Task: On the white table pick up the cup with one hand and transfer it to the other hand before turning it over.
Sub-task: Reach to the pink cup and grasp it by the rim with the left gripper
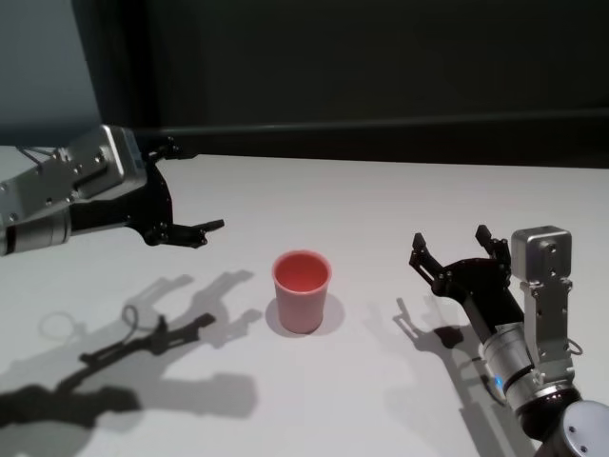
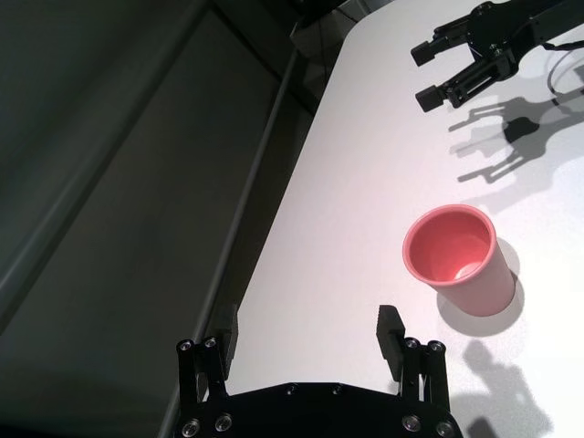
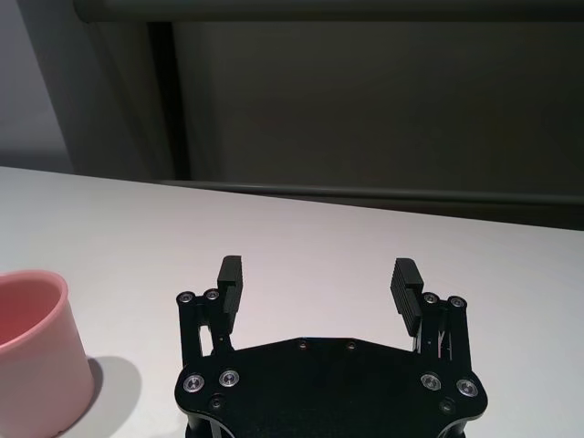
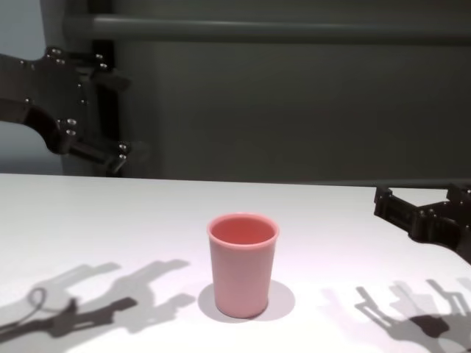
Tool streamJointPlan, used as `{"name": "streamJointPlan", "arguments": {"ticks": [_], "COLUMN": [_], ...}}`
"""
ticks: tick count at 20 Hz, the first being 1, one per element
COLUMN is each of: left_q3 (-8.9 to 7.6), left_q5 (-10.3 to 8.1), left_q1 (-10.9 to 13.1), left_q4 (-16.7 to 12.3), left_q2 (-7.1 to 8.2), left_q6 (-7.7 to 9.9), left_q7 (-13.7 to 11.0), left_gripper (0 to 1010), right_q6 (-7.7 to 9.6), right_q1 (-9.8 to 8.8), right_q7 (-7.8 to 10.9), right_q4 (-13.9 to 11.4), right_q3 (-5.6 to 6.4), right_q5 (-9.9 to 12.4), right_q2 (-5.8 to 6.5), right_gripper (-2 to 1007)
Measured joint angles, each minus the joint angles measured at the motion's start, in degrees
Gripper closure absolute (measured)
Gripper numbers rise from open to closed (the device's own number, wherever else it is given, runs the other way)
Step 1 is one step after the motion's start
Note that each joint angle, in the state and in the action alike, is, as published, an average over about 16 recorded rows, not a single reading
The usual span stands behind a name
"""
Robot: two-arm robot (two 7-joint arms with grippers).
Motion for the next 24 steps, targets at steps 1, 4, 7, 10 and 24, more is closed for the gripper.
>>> {"name": "streamJointPlan", "arguments": {"ticks": [1,4,7,10,24], "left_q3": [1.04,4.24,7.32,10.22,19.18], "left_q5": [0.72,3.02,5.28,7.36,10.62], "left_q1": [-1.31,-5.38,-9.3,-12.94,-23.2], "left_q4": [0.31,1.45,2.72,4.01,7.76], "left_q2": [0.53,1.76,2.39,2.51,-0.5], "left_q6": [-0.63,-2.83,-5.26,-7.69,-14.66], "left_q7": [-1.26,-5.0,-8.35,-11.36,-21.31], "left_gripper": [9,9,9,9,9], "right_q6": [0.0,0.0,0.0,0.0,0.0], "right_q1": [0.0,0.0,0.0,0.0,0.0], "right_q7": [0.0,0.0,0.0,0.0,0.0], "right_q4": [0.0,0.0,0.0,0.0,0.0], "right_q3": [0.0,0.0,0.0,0.0,0.0], "right_q5": [0.0,0.0,0.0,0.0,0.0], "right_q2": [0.0,0.0,0.0,0.0,0.0], "right_gripper": [4,5,5,5,5]}}
